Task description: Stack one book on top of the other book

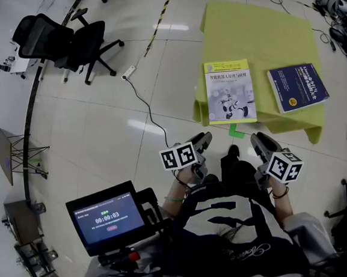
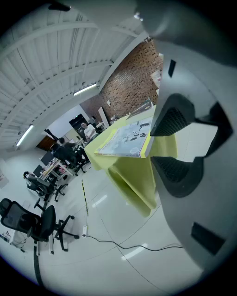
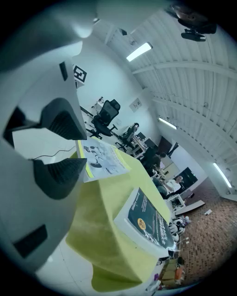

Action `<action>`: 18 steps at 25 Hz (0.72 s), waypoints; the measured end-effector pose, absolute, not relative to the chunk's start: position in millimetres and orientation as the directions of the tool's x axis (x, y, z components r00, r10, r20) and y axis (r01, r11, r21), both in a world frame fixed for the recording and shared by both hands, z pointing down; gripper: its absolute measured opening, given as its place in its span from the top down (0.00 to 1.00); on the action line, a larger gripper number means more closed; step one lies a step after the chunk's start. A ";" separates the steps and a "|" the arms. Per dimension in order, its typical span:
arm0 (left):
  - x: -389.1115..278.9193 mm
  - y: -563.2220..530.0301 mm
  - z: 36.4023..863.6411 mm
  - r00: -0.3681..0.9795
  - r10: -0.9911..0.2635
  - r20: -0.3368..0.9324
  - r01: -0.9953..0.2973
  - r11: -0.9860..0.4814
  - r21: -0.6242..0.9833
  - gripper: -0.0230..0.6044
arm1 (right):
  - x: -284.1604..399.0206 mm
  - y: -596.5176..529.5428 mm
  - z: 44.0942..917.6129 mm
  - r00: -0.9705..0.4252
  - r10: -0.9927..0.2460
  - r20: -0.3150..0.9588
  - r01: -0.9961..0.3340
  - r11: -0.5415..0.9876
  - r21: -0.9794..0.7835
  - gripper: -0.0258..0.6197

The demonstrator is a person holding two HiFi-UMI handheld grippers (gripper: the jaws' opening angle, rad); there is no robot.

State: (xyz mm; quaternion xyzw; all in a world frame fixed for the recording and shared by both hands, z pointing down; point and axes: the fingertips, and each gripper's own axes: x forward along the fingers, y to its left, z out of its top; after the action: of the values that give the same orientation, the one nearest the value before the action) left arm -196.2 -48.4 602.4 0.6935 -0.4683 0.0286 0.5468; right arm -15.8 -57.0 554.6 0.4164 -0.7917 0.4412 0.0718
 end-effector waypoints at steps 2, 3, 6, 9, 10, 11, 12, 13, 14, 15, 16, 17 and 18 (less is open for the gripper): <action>-189.3 -65.0 605.1 0.561 -0.616 0.553 -0.680 0.039 0.732 0.74 | -7.6 -76.6 564.1 -0.660 -0.566 0.494 -0.715 0.271 -0.644 0.76; -185.8 -73.6 606.7 0.561 -0.616 0.553 -0.679 0.039 0.733 0.73 | -3.3 -86.5 569.6 -0.667 -0.551 0.501 -0.712 0.274 -0.647 0.73; -177.0 -97.7 612.1 0.558 -0.619 0.552 -0.677 0.044 0.734 0.70 | 8.4 -112.2 590.1 -0.692 -0.499 0.522 -0.697 0.273 -0.663 0.67; -176.8 -113.3 614.2 0.553 -0.632 0.543 -0.670 0.051 0.741 0.68 | 10.0 -128.0 610.3 -0.721 -0.446 0.531 -0.671 0.259 -0.694 0.61; -178.2 -117.0 614.3 0.554 -0.638 0.534 -0.660 0.053 0.749 0.67 | 8.3 -131.4 616.4 -0.731 -0.429 0.530 -0.660 0.249 -0.709 0.59; -179.2 -120.3 614.8 0.560 -0.643 0.523 -0.647 0.056 0.761 0.66 | 6.1 -134.0 621.8 -0.743 -0.413 0.526 -0.645 0.233 -0.728 0.56; -179.2 -123.8 615.9 0.569 -0.643 0.512 -0.632 0.057 0.773 0.64 | 4.0 -136.1 626.7 -0.755 -0.398 0.521 -0.629 0.214 -0.748 0.55; -178.0 -127.8 617.5 0.582 -0.640 0.501 -0.616 0.054 0.786 0.62 | 2.4 -138.5 631.0 -0.766 -0.385 0.515 -0.612 0.193 -0.767 0.54; -176.0 -132.0 619.5 0.596 -0.633 0.493 -0.603 0.051 0.796 0.61 | 1.1 -141.2 634.4 -0.776 -0.375 0.508 -0.597 0.174 -0.783 0.53; -173.8 -135.7 622.0 0.608 -0.626 0.489 -0.594 0.049 0.803 0.61 | -0.5 -143.8 636.9 -0.785 -0.367 0.499 -0.582 0.160 -0.797 0.53; -172.3 -138.4 624.7 0.616 -0.618 0.488 -0.588 0.051 0.807 0.60 | -3.1 -145.6 638.6 -0.794 -0.360 0.490 -0.568 0.150 -0.809 0.54; -171.7 -140.4 627.4 0.621 -0.611 0.490 -0.585 0.054 0.809 0.60 | -6.7 -146.5 639.7 -0.802 -0.354 0.481 -0.554 0.142 -0.820 0.54; -171.2 -142.3 629.8 0.626 -0.605 0.492 -0.583 0.058 0.811 0.60 | -10.5 -146.9 640.9 -0.808 -0.349 0.475 -0.544 0.130 -0.829 0.54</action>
State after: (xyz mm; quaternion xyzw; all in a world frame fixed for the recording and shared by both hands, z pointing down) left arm -171.2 -142.3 629.8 0.6864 -0.4325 -0.0096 0.5845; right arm -10.5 -146.9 640.9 0.2989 -0.7472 0.5878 0.0828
